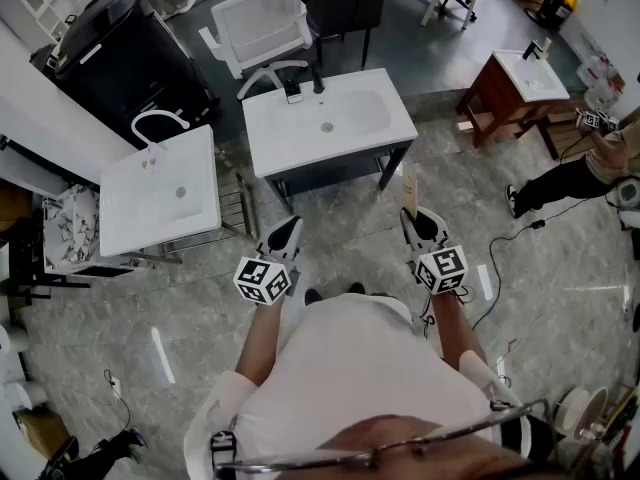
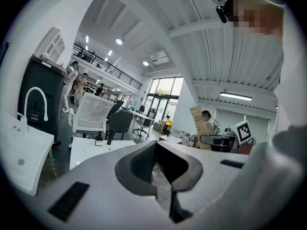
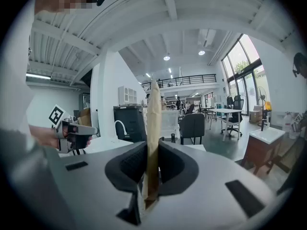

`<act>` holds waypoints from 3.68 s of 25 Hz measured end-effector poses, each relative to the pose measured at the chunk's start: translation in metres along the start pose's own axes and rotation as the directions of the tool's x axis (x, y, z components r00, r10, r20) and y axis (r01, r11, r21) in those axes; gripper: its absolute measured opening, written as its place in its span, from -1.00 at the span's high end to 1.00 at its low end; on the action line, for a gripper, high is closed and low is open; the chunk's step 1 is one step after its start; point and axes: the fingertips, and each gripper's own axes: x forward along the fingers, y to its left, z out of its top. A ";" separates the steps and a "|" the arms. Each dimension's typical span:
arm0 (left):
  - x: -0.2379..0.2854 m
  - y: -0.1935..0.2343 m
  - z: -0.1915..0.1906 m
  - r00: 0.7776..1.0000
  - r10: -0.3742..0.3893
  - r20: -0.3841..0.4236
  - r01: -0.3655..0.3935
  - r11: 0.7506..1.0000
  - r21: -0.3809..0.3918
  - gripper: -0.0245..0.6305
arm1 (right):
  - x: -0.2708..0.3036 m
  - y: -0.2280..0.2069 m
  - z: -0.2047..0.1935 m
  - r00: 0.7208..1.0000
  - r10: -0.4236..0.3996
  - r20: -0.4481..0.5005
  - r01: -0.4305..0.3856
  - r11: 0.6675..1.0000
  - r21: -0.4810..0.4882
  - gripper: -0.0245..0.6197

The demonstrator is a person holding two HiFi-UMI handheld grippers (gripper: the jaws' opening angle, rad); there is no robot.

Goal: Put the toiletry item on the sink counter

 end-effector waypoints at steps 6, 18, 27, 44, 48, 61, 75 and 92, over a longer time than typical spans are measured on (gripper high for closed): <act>0.003 0.003 0.002 1.000 0.001 0.000 -0.001 1.000 -0.004 0.91 | 0.004 0.000 0.002 1.000 0.003 0.001 -0.003 1.000 0.001 0.78; 0.011 -0.001 0.002 1.000 0.015 -0.011 -0.015 1.000 0.007 0.91 | 0.005 -0.014 0.002 0.999 0.028 0.020 -0.029 0.998 0.060 0.78; 0.023 -0.021 -0.008 0.998 0.057 -0.015 -0.057 0.998 0.016 0.91 | -0.005 -0.040 -0.006 0.997 0.074 0.011 -0.074 0.996 0.058 0.78; 0.063 -0.029 -0.011 0.996 0.092 -0.009 -0.092 0.996 0.003 0.91 | 0.003 -0.082 -0.016 0.994 0.103 -0.020 -0.102 0.994 0.044 0.78; 0.076 -0.018 -0.012 0.996 0.085 -0.014 -0.085 0.996 -0.003 0.91 | 0.019 -0.086 -0.015 0.994 0.104 -0.026 -0.103 0.994 0.040 0.78; 0.143 0.068 0.016 0.998 0.036 -0.044 -0.037 0.999 -0.030 0.91 | 0.111 -0.114 -0.001 0.998 0.049 -0.050 -0.047 0.998 0.044 0.78; 0.222 0.176 0.049 0.992 -0.072 -0.106 0.067 0.997 -0.046 0.91 | 0.233 -0.126 0.014 0.993 -0.029 -0.113 0.032 0.999 0.033 0.78; 0.259 0.212 0.059 0.984 -0.125 -0.127 0.117 0.991 -0.070 0.91 | 0.278 -0.149 0.025 0.979 -0.092 -0.180 0.087 0.996 -0.038 0.78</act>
